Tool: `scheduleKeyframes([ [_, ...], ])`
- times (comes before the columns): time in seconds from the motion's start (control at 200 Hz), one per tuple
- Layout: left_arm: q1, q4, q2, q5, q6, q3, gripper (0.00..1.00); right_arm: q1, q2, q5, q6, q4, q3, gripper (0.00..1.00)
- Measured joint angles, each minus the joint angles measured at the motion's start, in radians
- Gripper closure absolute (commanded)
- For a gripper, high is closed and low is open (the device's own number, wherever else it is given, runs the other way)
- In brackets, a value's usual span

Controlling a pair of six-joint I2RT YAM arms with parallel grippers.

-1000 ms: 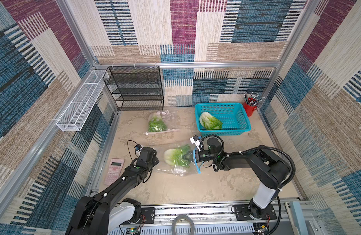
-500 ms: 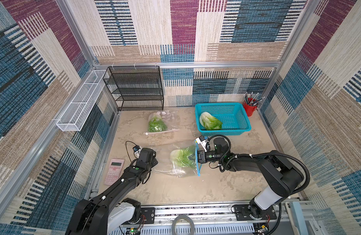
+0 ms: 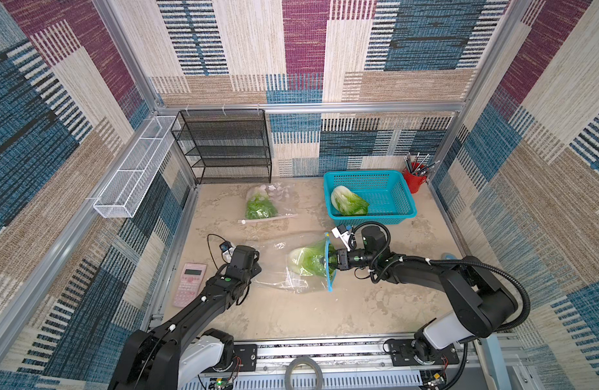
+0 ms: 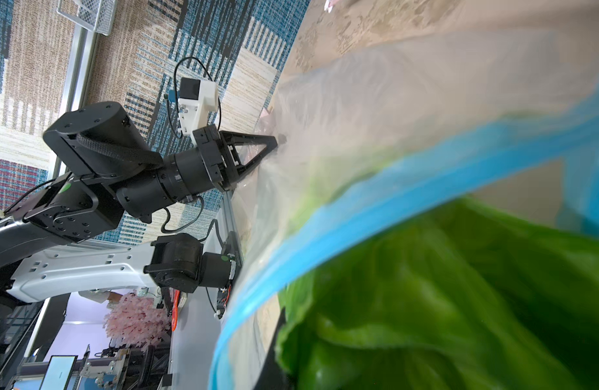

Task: Open the zip-top bag and take out the chinese cabbages
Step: Pick up the Chinese cabbage from the zipper food storage bag.

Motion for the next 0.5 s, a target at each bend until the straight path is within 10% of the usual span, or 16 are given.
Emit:
scheduleKeyframes([
  [0.501, 0.001, -0.034, 0.003, -0.044, 0.0, 0.0, 1.0, -0.043, -0.084, -0.013, -0.116, -0.156, 0.028, 1.0],
])
